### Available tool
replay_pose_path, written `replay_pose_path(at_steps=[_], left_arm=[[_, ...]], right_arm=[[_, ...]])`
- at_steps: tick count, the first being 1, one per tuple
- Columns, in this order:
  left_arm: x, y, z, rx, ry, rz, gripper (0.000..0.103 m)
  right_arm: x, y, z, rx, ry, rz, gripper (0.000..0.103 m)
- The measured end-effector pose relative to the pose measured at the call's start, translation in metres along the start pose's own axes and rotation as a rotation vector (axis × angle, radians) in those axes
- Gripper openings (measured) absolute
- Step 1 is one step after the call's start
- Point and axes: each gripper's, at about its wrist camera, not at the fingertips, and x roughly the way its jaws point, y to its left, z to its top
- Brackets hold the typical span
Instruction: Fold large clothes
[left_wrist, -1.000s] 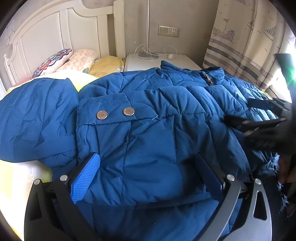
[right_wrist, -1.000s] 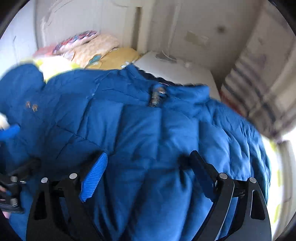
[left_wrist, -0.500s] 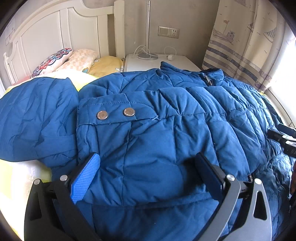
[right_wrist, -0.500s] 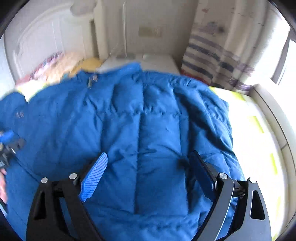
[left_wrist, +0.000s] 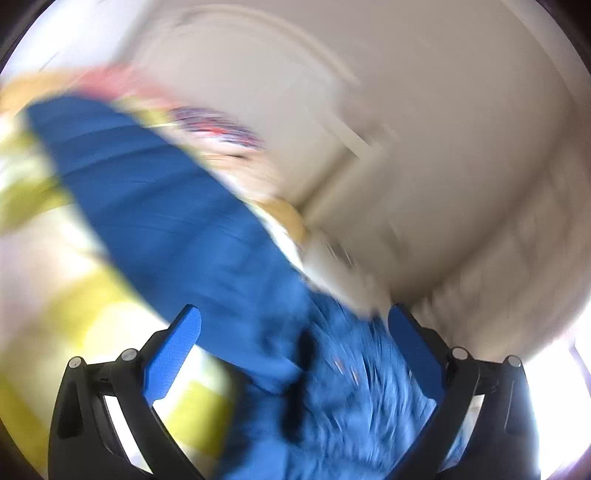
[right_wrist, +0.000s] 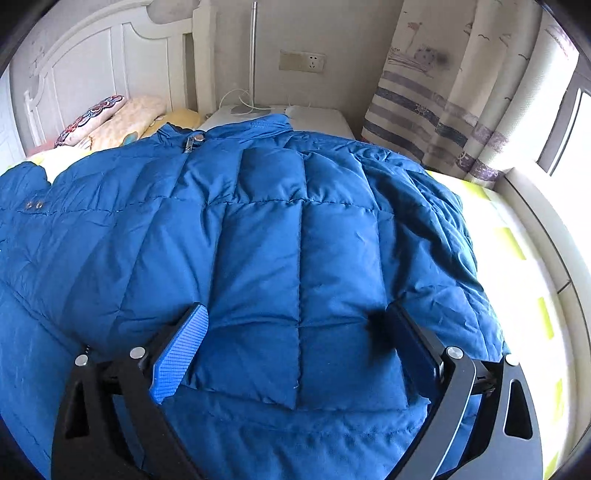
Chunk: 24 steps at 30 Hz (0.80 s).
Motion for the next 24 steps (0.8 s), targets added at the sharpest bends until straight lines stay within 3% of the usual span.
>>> replay_pose_path(at_steps=[1, 3, 5, 7, 9, 12, 13, 14, 15, 16, 19, 21, 24], left_arm=[[-0.008, 0.026, 0.014, -0.114, -0.036, 0.033, 0.1], [-0.017, 0.063, 0.034, -0.243, -0.073, 0.103, 0.1], [-0.019, 0.091, 0.054, -0.322, -0.092, 0.124, 0.1], [-0.015, 0.107, 0.076, -0.327, -0.088, 0.154, 0.1], [0.0, 0.118, 0.102, -0.284, -0.036, 0.216, 0.1], [0.015, 0.134, 0.122, -0.284, -0.017, 0.225, 0.095], [0.019, 0.135, 0.127, -0.275, -0.009, 0.236, 0.085], [0.022, 0.134, 0.127, -0.26, 0.008, 0.229, 0.032], [0.029, 0.134, 0.128, -0.247, 0.053, 0.214, 0.006], [0.026, 0.135, 0.13, -0.239, 0.059, 0.2, 0.005], [-0.004, 0.085, 0.119, -0.063, -0.094, 0.167, 0.003], [-0.014, 0.045, 0.105, 0.058, -0.117, 0.103, 0.003], [-0.024, -0.045, 0.057, 0.313, -0.078, -0.052, 0.003]], right_arm=[[0.001, -0.001, 0.0, -0.001, 0.0, 0.0, 0.093], [0.001, -0.002, 0.001, 0.002, 0.001, 0.004, 0.093], [0.002, -0.002, 0.001, 0.003, 0.001, 0.008, 0.093], [0.002, -0.001, 0.001, 0.004, 0.002, 0.009, 0.093], [0.002, -0.001, 0.001, 0.003, 0.002, 0.008, 0.093], [0.002, -0.001, 0.001, 0.005, 0.002, 0.01, 0.093], [0.002, -0.001, 0.001, 0.004, 0.002, 0.009, 0.093], [0.002, -0.001, 0.001, 0.004, 0.002, 0.009, 0.093], [0.002, -0.002, 0.001, 0.004, 0.002, 0.01, 0.093], [0.002, -0.002, 0.001, 0.004, 0.002, 0.01, 0.093], [0.002, -0.002, 0.001, 0.004, 0.001, 0.01, 0.093], [0.002, -0.002, 0.001, 0.005, 0.001, 0.011, 0.093], [0.002, -0.001, 0.0, 0.007, 0.001, 0.012, 0.094]])
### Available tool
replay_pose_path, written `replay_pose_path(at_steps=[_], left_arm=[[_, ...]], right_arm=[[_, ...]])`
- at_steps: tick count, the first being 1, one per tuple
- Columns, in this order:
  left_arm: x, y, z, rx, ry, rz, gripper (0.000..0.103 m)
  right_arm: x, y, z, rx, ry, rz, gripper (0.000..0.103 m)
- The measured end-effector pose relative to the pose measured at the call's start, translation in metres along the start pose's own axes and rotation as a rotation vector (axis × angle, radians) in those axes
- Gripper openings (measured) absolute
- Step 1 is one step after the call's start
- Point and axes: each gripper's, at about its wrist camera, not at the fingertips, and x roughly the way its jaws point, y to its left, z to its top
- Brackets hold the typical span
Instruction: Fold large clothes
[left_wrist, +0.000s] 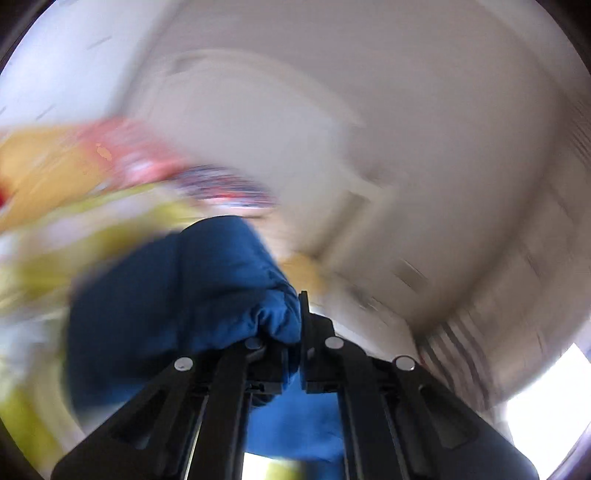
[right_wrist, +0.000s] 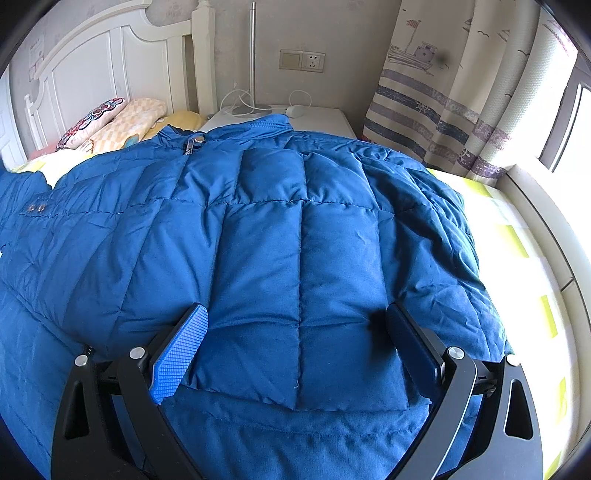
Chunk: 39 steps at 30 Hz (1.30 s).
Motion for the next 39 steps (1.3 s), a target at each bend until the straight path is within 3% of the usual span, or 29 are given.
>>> replay_pose_path(at_steps=[2, 6, 10, 13, 15, 17, 19, 20, 21, 22, 24, 26, 27, 28, 29, 33, 39], left_arm=[[0.005, -0.072, -0.028, 0.158, 0.075, -0.131, 0.003], [0.029, -0.166, -0.101, 0.31, 0.274, -0.305, 0.004], [0.068, -0.215, -0.182, 0.431, 0.47, -0.285, 0.009], [0.084, -0.216, -0.213, 0.455, 0.577, -0.29, 0.031], [0.074, -0.218, -0.219, 0.537, 0.595, -0.337, 0.059], [0.053, -0.223, -0.207, 0.587, 0.566, -0.349, 0.069], [0.026, -0.213, -0.181, 0.551, 0.462, -0.38, 0.076], [0.004, -0.204, -0.164, 0.503, 0.373, -0.408, 0.087], [-0.017, -0.19, -0.147, 0.448, 0.26, -0.397, 0.1], [-0.029, -0.177, -0.135, 0.407, 0.18, -0.36, 0.101], [-0.038, -0.145, -0.115, 0.302, 0.078, -0.204, 0.101], [-0.025, -0.108, -0.105, 0.192, 0.079, 0.059, 0.098], [-0.016, -0.092, -0.104, 0.148, 0.102, 0.166, 0.086], [-0.004, -0.071, -0.107, 0.088, 0.144, 0.281, 0.081], [0.005, -0.062, -0.11, 0.06, 0.168, 0.319, 0.075], [0.032, -0.037, -0.14, 0.049, 0.224, 0.369, 0.068], [0.055, -0.013, -0.161, -0.025, 0.322, 0.272, 0.072]], right_arm=[[0.0, 0.0, 0.0, 0.0, 0.0, 0.0, 0.094], [0.0, -0.002, 0.0, 0.006, 0.0, 0.008, 0.094], [0.002, -0.003, 0.0, 0.012, 0.001, 0.017, 0.094], [0.002, -0.004, 0.0, 0.02, 0.001, 0.03, 0.094], [0.003, -0.005, -0.001, 0.026, 0.002, 0.038, 0.094], [0.002, -0.005, -0.001, 0.03, 0.003, 0.045, 0.094], [0.002, -0.006, -0.001, 0.033, 0.003, 0.05, 0.094], [0.002, -0.007, -0.001, 0.034, 0.003, 0.051, 0.094], [0.002, -0.006, -0.001, 0.034, 0.002, 0.052, 0.094], [0.002, -0.006, -0.001, 0.033, 0.002, 0.052, 0.094], [0.002, -0.007, -0.001, 0.031, 0.002, 0.05, 0.094], [0.002, -0.006, -0.001, 0.028, 0.002, 0.046, 0.094], [0.002, -0.006, -0.001, 0.026, 0.002, 0.043, 0.094], [0.002, -0.005, -0.001, 0.025, 0.002, 0.042, 0.094], [0.001, -0.005, -0.001, 0.024, 0.002, 0.041, 0.094], [0.0, -0.003, -0.002, 0.02, -0.001, 0.035, 0.094], [-0.002, 0.005, -0.003, -0.002, -0.005, 0.003, 0.094]])
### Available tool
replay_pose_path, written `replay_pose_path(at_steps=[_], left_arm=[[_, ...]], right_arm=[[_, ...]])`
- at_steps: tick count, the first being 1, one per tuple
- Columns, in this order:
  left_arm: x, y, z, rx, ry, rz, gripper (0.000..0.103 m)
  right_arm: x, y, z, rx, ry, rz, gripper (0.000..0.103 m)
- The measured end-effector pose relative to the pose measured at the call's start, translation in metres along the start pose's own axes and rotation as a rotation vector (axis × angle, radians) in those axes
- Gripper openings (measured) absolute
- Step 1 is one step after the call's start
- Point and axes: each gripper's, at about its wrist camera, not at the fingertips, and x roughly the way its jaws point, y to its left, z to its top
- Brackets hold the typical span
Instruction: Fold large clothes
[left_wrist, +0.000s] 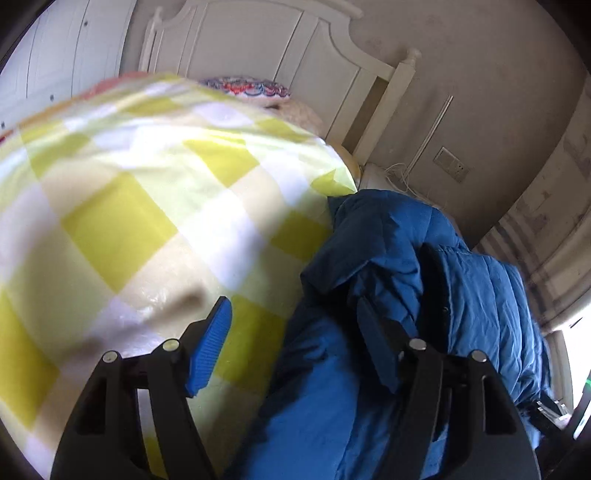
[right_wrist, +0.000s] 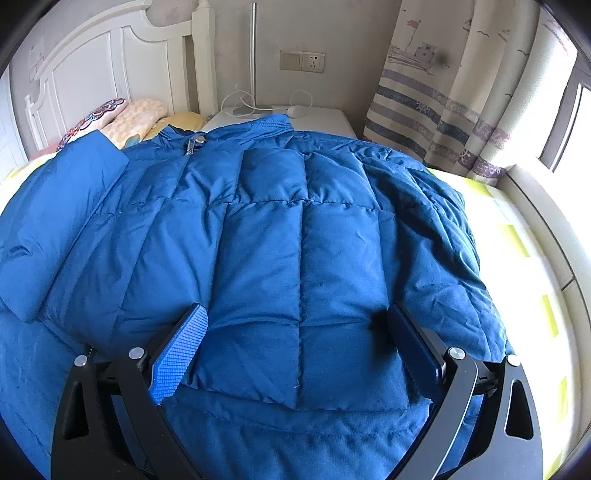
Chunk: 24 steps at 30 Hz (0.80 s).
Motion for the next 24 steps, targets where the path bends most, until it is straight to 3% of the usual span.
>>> replay_pose_path(at_steps=[5, 8, 12, 16, 18, 20, 22, 23, 24], left_arm=[[0.011, 0.007, 0.001, -0.022, 0.04, -0.002, 0.082], [0.011, 0.003, 0.002, -0.008, 0.037, 0.003, 0.085], [0.003, 0.0, 0.006, -0.005, 0.018, 0.011, 0.085], [-0.029, 0.002, 0.011, -0.021, -0.145, -0.012, 0.085], [-0.05, 0.003, 0.011, -0.017, -0.282, 0.011, 0.092], [-0.062, 0.003, 0.01, -0.022, -0.368, 0.036, 0.096], [-0.066, 0.006, 0.009, -0.033, -0.398, 0.027, 0.096], [-0.067, 0.006, 0.01, -0.036, -0.399, 0.027, 0.096], [-0.065, 0.007, 0.01, -0.035, -0.393, 0.03, 0.096]], right_arm=[[-0.008, 0.008, -0.001, -0.029, -0.03, -0.053, 0.094], [-0.041, 0.032, -0.008, -0.105, -0.166, -0.045, 0.094], [-0.093, 0.11, -0.028, -0.407, -0.364, 0.037, 0.094], [-0.108, 0.2, -0.056, -0.762, -0.462, -0.027, 0.094], [-0.102, 0.229, -0.061, -0.856, -0.478, -0.055, 0.094], [-0.089, 0.25, -0.057, -0.898, -0.456, -0.061, 0.092], [-0.072, 0.265, -0.046, -0.903, -0.409, -0.054, 0.092], [-0.068, 0.266, -0.042, -0.9, -0.391, -0.04, 0.088], [-0.063, 0.268, -0.037, -0.895, -0.363, -0.004, 0.07]])
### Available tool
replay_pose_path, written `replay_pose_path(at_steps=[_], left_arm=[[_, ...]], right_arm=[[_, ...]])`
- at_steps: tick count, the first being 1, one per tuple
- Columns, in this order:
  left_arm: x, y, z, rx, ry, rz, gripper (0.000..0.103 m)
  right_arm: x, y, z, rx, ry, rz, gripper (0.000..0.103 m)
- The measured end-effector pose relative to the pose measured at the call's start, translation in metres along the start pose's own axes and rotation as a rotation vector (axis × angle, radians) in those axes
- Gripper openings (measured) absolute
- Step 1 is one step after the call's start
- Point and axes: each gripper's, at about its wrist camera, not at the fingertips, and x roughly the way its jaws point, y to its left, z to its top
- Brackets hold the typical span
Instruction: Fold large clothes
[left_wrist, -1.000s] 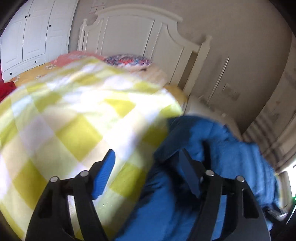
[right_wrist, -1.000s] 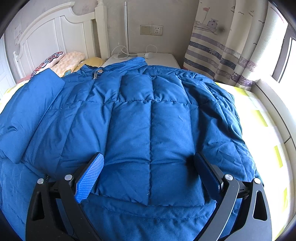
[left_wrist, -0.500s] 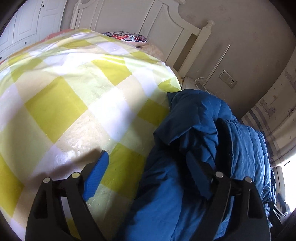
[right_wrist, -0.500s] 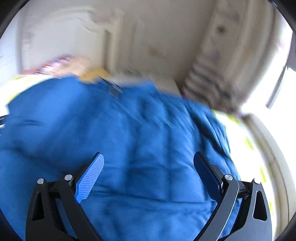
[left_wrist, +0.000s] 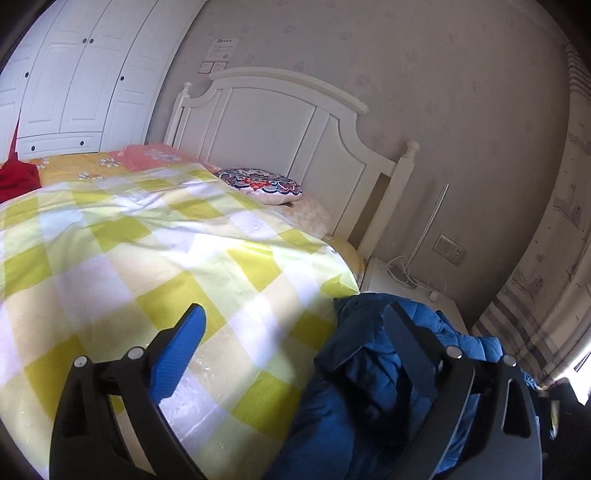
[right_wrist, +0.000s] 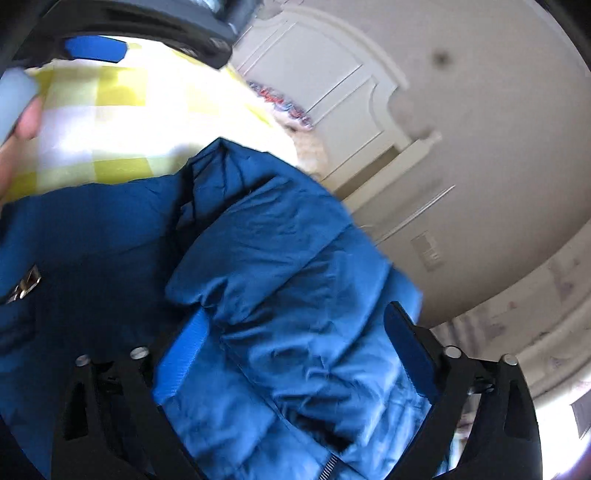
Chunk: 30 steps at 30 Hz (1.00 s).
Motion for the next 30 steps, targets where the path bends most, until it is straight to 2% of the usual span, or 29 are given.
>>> replay_pose_path(at_steps=[2, 3, 4, 5, 6, 9, 11, 12, 13, 15, 17, 19, 22, 23, 24, 25, 26, 29, 30], left_arm=[[0.005, -0.001, -0.001, 0.005, 0.02, 0.004, 0.096], [0.006, 0.0, 0.0, 0.006, 0.031, 0.002, 0.096], [0.008, -0.001, 0.0, 0.011, 0.042, -0.005, 0.096], [0.008, -0.002, -0.002, 0.016, 0.046, -0.01, 0.097], [0.009, -0.005, -0.002, 0.03, 0.052, -0.018, 0.097], [0.008, -0.013, -0.006, 0.07, 0.057, -0.038, 0.1], [0.008, -0.02, -0.007, 0.101, 0.064, -0.06, 0.1], [0.008, -0.024, -0.008, 0.119, 0.073, -0.068, 0.1], [0.01, -0.027, -0.009, 0.134, 0.083, -0.073, 0.1], [0.012, -0.033, -0.012, 0.162, 0.105, -0.081, 0.1], [0.015, -0.034, -0.012, 0.169, 0.114, -0.08, 0.1], [0.017, -0.033, -0.013, 0.161, 0.124, -0.081, 0.1], [0.026, -0.028, -0.013, 0.137, 0.166, -0.075, 0.1], [0.027, -0.026, -0.013, 0.129, 0.171, -0.074, 0.1], [0.028, -0.024, -0.013, 0.118, 0.174, -0.072, 0.1], [0.028, -0.022, -0.013, 0.108, 0.174, -0.07, 0.1], [0.029, -0.019, -0.012, 0.094, 0.175, -0.069, 0.1], [0.03, -0.015, -0.012, 0.074, 0.182, -0.063, 0.1], [0.031, -0.014, -0.012, 0.071, 0.184, -0.062, 0.1]], right_arm=[[-0.002, -0.011, -0.001, 0.06, -0.011, 0.058, 0.054], [-0.013, -0.024, -0.003, 0.126, -0.048, 0.095, 0.041], [-0.017, -0.036, -0.007, 0.172, -0.061, 0.112, 0.032], [-0.025, -0.051, -0.012, 0.244, -0.078, 0.132, 0.02], [-0.038, -0.082, -0.024, 0.39, -0.114, 0.169, 0.017], [-0.056, -0.161, -0.075, 0.766, -0.177, 0.212, 0.016], [-0.06, -0.199, -0.115, 0.981, -0.186, 0.21, 0.015], [-0.057, -0.222, -0.146, 1.134, -0.171, 0.213, 0.015], [-0.049, -0.24, -0.178, 1.272, -0.125, 0.205, 0.015], [-0.032, -0.251, -0.225, 1.42, -0.017, 0.205, 0.016], [-0.018, -0.249, -0.255, 1.512, 0.092, 0.23, 0.016], [-0.016, -0.24, -0.254, 1.484, 0.132, 0.23, 0.016], [-0.021, -0.213, -0.195, 1.183, 0.138, 0.222, 0.02], [-0.025, -0.203, -0.176, 1.081, 0.137, 0.216, 0.041], [-0.035, -0.184, -0.151, 0.918, 0.124, 0.199, 0.084], [-0.042, -0.162, -0.124, 0.772, 0.088, 0.162, 0.099], [-0.053, -0.138, -0.101, 0.62, 0.024, 0.118, 0.098], [-0.06, -0.071, -0.053, 0.246, -0.034, 0.018, 0.098], [-0.058, -0.056, -0.045, 0.171, -0.042, 0.006, 0.098]])
